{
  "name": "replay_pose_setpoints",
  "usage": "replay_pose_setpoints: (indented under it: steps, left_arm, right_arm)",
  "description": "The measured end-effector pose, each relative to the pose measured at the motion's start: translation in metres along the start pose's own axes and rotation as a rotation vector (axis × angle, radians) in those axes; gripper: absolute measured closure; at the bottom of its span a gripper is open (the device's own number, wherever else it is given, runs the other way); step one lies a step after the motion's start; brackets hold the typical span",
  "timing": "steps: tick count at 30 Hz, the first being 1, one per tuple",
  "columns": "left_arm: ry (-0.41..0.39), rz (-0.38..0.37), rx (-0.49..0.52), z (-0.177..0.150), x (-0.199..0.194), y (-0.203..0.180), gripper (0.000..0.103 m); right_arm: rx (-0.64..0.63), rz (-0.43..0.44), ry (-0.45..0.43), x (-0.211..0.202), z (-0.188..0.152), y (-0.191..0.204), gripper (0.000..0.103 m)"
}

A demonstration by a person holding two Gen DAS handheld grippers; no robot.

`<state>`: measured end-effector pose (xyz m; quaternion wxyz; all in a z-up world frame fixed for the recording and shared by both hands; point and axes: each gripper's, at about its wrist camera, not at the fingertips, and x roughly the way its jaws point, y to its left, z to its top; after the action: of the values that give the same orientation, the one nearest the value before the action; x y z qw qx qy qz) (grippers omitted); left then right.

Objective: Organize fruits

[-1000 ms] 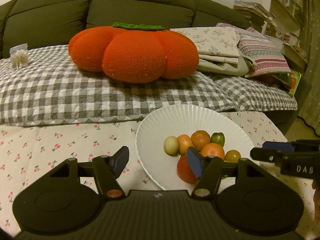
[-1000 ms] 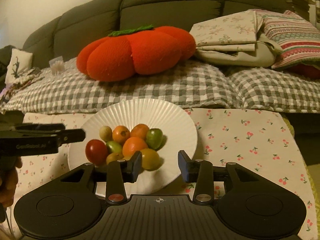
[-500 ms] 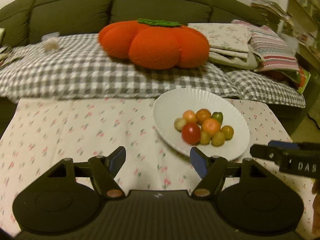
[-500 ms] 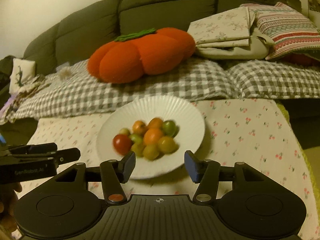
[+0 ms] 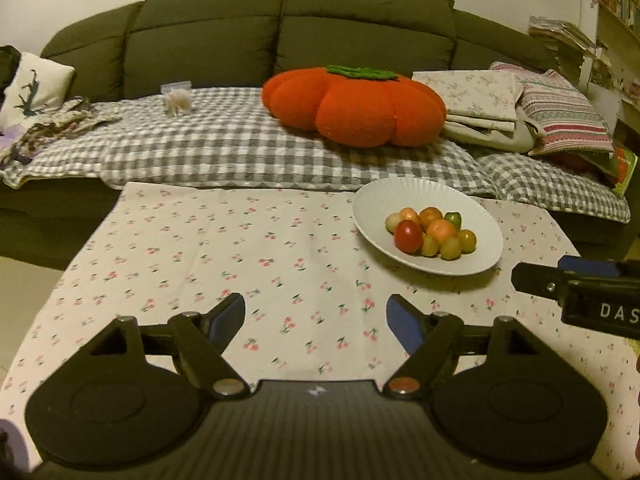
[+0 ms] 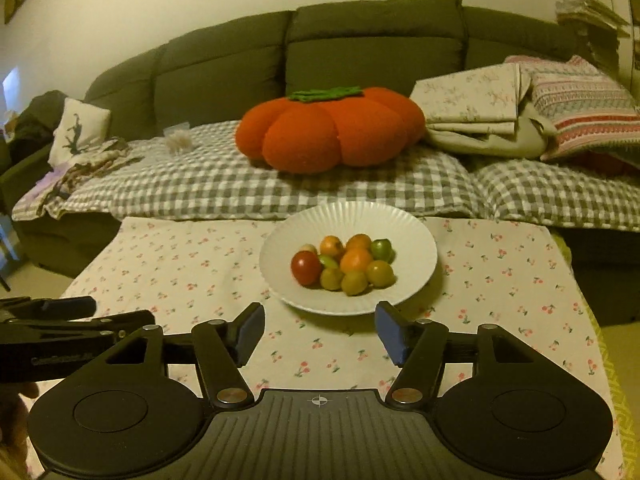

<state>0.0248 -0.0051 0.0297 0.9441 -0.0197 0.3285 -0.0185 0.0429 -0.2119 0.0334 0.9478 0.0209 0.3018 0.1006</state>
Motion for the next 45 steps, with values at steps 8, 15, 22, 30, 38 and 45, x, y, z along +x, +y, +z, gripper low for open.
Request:
replay_pose_setpoints:
  steps: [8,15,22,30,38,45]
  left_arm:
    - [-0.012,-0.010,-0.029,-0.016,-0.025,0.004,0.023]
    - [-0.047,-0.022,0.008,-0.020,-0.034,-0.004,0.007]
    - [-0.032,-0.029,0.020,-0.023,-0.030,-0.004,0.004]
    - [-0.028,-0.025,0.042,-0.026,-0.025,-0.006,0.002]
    - [-0.031,-0.032,0.047,-0.026,-0.027,-0.008,0.001]
    - [-0.043,-0.027,0.069,-0.025,-0.028,-0.011,0.001]
  right_arm:
    - [0.048,-0.005,0.003,-0.027,-0.020,0.010,0.037]
    - [0.026,-0.065,-0.056,-0.057,-0.032,0.018,0.008]
    - [-0.004,-0.091,-0.059,-0.059,-0.038,0.022,0.000]
    - [0.007,-0.111,-0.042,-0.051,-0.044,0.023,0.000]
    - [0.045,-0.110,-0.029,-0.047,-0.045,0.017,0.000]
    - [0.041,-0.115,-0.032,-0.048,-0.046,0.018,0.000]
